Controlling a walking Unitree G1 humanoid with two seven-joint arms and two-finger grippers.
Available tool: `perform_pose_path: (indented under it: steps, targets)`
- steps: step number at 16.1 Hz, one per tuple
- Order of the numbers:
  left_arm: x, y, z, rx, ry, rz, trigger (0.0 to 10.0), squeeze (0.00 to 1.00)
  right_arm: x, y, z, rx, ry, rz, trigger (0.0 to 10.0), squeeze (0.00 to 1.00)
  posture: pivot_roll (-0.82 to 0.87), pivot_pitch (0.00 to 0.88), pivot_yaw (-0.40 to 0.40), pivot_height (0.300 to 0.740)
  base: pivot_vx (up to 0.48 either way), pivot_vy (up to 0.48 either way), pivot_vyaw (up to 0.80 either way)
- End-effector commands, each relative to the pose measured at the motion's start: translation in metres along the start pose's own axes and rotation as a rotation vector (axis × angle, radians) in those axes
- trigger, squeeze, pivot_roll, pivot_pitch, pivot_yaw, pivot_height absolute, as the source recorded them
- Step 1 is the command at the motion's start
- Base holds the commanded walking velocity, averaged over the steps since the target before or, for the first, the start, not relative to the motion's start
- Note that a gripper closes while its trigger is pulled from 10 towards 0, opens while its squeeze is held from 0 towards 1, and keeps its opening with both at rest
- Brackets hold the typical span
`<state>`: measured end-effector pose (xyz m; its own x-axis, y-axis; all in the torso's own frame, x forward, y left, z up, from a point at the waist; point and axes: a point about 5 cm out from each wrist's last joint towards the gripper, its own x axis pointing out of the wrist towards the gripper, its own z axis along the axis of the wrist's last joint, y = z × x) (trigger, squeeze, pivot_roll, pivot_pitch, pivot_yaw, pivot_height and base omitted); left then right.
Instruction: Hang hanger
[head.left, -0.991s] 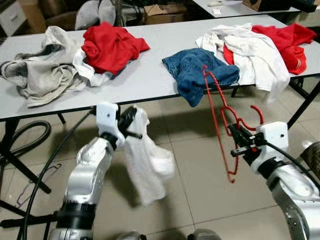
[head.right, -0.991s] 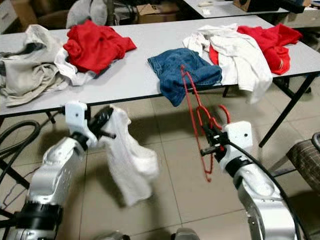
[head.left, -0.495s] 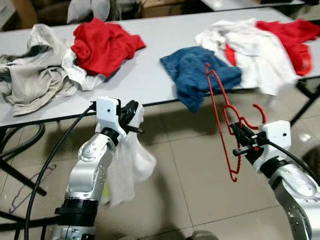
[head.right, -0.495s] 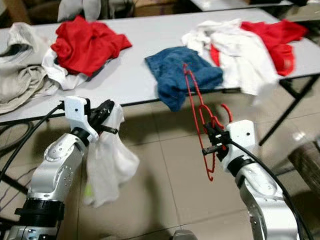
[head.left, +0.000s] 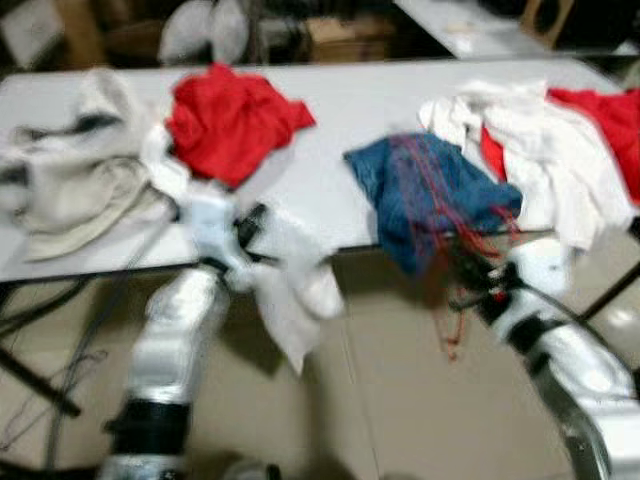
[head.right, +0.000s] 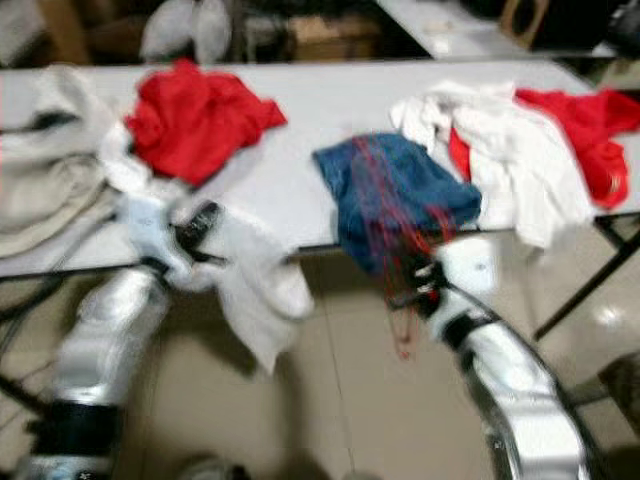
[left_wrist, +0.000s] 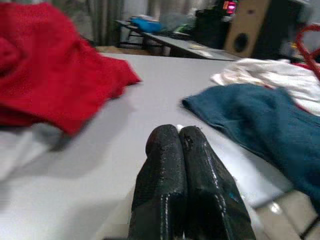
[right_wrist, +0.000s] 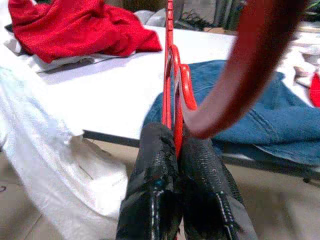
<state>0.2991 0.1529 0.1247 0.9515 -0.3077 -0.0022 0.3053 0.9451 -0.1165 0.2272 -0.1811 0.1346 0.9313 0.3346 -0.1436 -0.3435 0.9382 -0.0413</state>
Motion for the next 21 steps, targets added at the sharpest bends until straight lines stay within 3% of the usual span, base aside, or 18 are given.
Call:
perform_pose_path:
  steps: [1, 5, 6, 7, 8, 10, 11, 12, 13, 14, 15, 18, 19, 20, 21]
  targets:
    - [0.005, -0.011, 0.007, -0.011, -0.036, -0.034, 10.0, 0.0, -0.002, -0.007, 0.004, -0.019, -0.008, -0.023, 10.0, 0.0, -0.15, 0.0, 0.003, 0.74, 0.401, 0.0, 0.0]
    - [0.015, -0.017, 0.014, -0.015, -0.052, -0.079, 10.0, 0.0, -0.001, -0.009, 0.005, -0.02, -0.011, -0.024, 10.0, 0.0, -0.15, 0.0, -0.008, 0.74, 0.403, 0.0, 0.0]
    - [0.03, -0.024, 0.027, -0.012, -0.085, -0.141, 10.0, 0.0, 0.0, -0.01, 0.005, -0.019, -0.014, -0.024, 10.0, 0.0, -0.14, 0.0, -0.012, 0.74, 0.401, 0.0, 0.0]
    - [0.05, -0.028, 0.053, -0.019, -0.151, -0.191, 10.0, 0.0, 0.002, -0.009, 0.006, -0.02, -0.017, -0.022, 10.0, 0.0, -0.14, 0.0, -0.01, 0.74, 0.405, 0.0, 0.0]
    - [0.073, -0.03, 0.094, 0.013, -0.252, -0.226, 10.0, 0.0, 0.004, -0.008, 0.007, -0.018, -0.024, -0.021, 10.0, 0.0, -0.13, 0.0, -0.009, 0.74, 0.412, 0.0, 0.0]
    - [0.089, -0.033, 0.147, 0.015, -0.382, -0.264, 10.0, 0.0, 0.005, -0.008, 0.007, -0.016, -0.027, -0.021, 10.0, 0.0, -0.13, 0.0, -0.007, 0.74, 0.412, 0.0, 0.0]
    - [0.09, -0.037, 0.265, 0.046, -0.7, -0.256, 10.0, 0.0, 0.005, -0.008, 0.007, -0.016, -0.032, -0.025, 10.0, 0.0, -0.13, 0.0, 0.004, 0.74, 0.405, 0.0, 0.0]
    - [0.068, -0.04, 0.331, 0.075, -0.932, -0.23, 10.0, 0.0, 0.005, -0.008, 0.009, -0.015, -0.041, -0.035, 10.0, 0.0, -0.13, 0.0, 0.007, 0.74, 0.368, 0.0, 0.0]
    - [0.063, -0.04, 0.344, 0.092, -0.974, -0.233, 10.0, 0.0, 0.004, -0.009, 0.009, -0.012, -0.045, -0.042, 10.0, 0.0, -0.13, 0.0, 0.012, 0.74, 0.368, 0.0, 0.0]
    - [0.072, -0.037, 0.33, 0.192, -0.908, -0.218, 10.0, 0.0, 0.004, -0.008, 0.009, -0.008, -0.049, -0.049, 10.0, 0.0, -0.13, 0.0, 0.014, 0.74, 0.352, 0.0, 0.0]
    - [0.079, -0.032, 0.315, 0.216, -0.845, -0.204, 10.0, 0.0, 0.004, -0.008, 0.009, -0.007, -0.049, -0.049, 10.0, 0.0, -0.13, 0.0, 0.014, 0.74, 0.352, 0.0, 0.0]
    - [0.107, -0.003, 0.198, 0.312, -0.478, -0.112, 10.0, 0.0, 0.005, -0.005, 0.008, -0.008, -0.048, -0.04, 10.0, 0.0, -0.13, 0.0, 0.008, 0.74, 0.348, 0.0, 0.0]
    - [0.108, 0.002, 0.166, 0.356, -0.374, -0.117, 10.0, 0.0, 0.005, -0.005, 0.008, -0.008, -0.049, -0.038, 10.0, 0.0, -0.13, 0.0, 0.005, 0.74, 0.255, 0.0, 0.0]
    - [0.101, 0.01, 0.1, 0.42, -0.153, -0.166, 10.0, 0.0, 0.004, -0.005, 0.009, -0.011, -0.05, -0.035, 10.0, 0.0, -0.13, 0.0, 0.005, 0.74, 0.0, 0.0, 0.0]
    - [0.097, 0.012, 0.085, 0.437, -0.09, -0.182, 10.0, 0.0, 0.004, -0.005, 0.009, -0.012, -0.05, -0.036, 10.0, 0.0, -0.13, 0.0, 0.004, 0.74, 0.0, 0.0, 0.0]
